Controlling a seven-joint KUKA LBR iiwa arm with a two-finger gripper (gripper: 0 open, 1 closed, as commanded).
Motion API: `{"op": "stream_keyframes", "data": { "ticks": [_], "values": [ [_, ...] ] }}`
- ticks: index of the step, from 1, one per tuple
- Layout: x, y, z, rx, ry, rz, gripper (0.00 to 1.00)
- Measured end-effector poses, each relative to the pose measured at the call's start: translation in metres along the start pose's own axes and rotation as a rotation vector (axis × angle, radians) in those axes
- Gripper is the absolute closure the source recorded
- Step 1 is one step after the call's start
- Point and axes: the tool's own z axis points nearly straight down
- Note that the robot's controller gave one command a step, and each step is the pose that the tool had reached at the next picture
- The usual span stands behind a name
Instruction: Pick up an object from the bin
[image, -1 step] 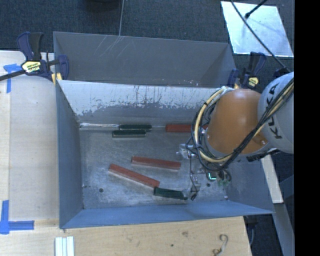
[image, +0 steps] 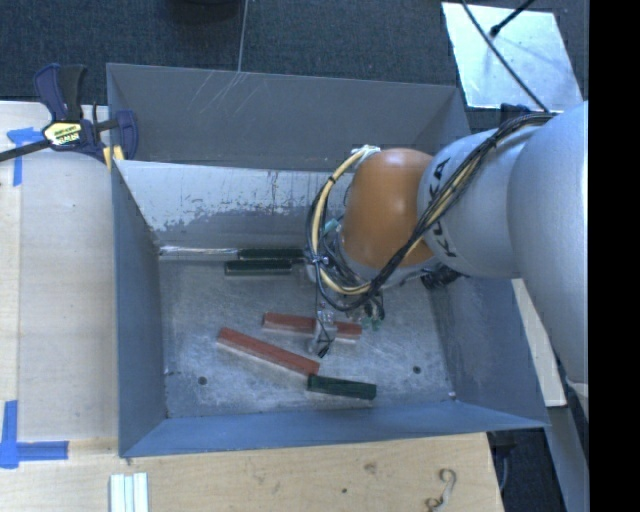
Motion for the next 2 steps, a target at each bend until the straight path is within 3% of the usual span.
{"op": "stream_keyframes", "data": {
  "ticks": [1,2],
  "values": [
    [0.0003,0.0111,-0.0346,0.001,-0.003,0.072,0.0],
    [0.004,0.0079,-0.0331,0.002,0.003,0.142,0.0]
  ]
}}
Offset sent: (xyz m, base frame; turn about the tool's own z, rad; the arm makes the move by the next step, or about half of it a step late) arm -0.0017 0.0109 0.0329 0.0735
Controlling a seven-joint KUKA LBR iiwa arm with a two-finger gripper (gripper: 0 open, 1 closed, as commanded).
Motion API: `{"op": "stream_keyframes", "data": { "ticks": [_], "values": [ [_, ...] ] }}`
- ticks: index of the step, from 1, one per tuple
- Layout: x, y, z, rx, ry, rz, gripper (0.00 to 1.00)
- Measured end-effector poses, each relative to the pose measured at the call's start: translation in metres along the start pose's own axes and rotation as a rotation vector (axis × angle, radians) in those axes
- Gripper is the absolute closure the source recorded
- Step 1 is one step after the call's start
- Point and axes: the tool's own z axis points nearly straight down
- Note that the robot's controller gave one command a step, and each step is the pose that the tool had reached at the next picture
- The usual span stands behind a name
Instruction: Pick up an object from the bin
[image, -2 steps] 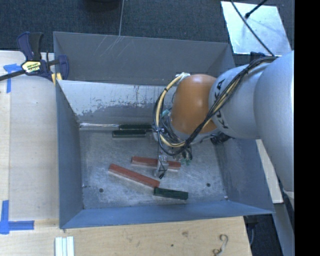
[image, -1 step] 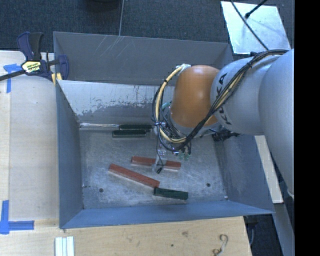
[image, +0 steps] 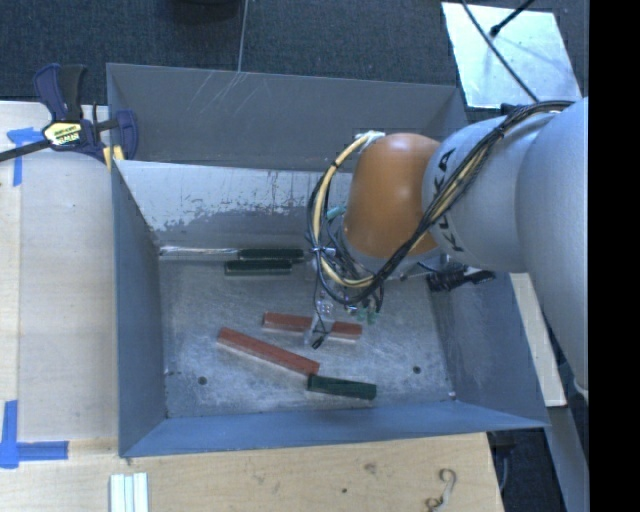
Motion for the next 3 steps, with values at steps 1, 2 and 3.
{"op": "stream_keyframes", "data": {
  "ticks": [1,2,3],
  "values": [
    [-0.0123,-0.0036,0.0306,0.0,0.001,0.132,0.0],
    [-0.0129,-0.0038,0.0302,0.0,0.0,0.131,0.0],
    [-0.0139,-0.0038,0.0291,0.0,-0.003,0.129,1.0]
  ]
}}
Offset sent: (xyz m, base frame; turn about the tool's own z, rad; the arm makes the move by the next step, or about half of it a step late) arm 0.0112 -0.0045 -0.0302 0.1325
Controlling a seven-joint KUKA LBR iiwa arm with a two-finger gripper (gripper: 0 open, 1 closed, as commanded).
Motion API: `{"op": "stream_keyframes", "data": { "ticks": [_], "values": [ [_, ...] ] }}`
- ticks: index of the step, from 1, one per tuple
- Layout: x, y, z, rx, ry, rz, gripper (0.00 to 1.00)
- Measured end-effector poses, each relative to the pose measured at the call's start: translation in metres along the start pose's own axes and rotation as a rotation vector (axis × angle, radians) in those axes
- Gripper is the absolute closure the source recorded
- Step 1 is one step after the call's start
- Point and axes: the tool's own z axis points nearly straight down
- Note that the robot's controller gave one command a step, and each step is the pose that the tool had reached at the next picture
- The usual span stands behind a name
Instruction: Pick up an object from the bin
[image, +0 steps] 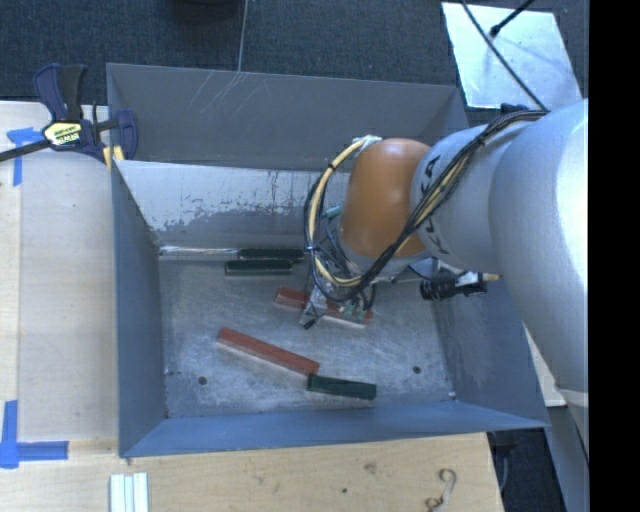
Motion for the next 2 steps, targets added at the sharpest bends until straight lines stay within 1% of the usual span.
{"op": "stream_keyframes", "data": {
  "ticks": [1,2],
  "values": [
    [-0.001,0.0,-0.012,-0.001,-0.002,-0.002,1.0],
    [-0.004,0.0,-0.118,-0.003,-0.007,-0.004,1.0]
  ]
}}
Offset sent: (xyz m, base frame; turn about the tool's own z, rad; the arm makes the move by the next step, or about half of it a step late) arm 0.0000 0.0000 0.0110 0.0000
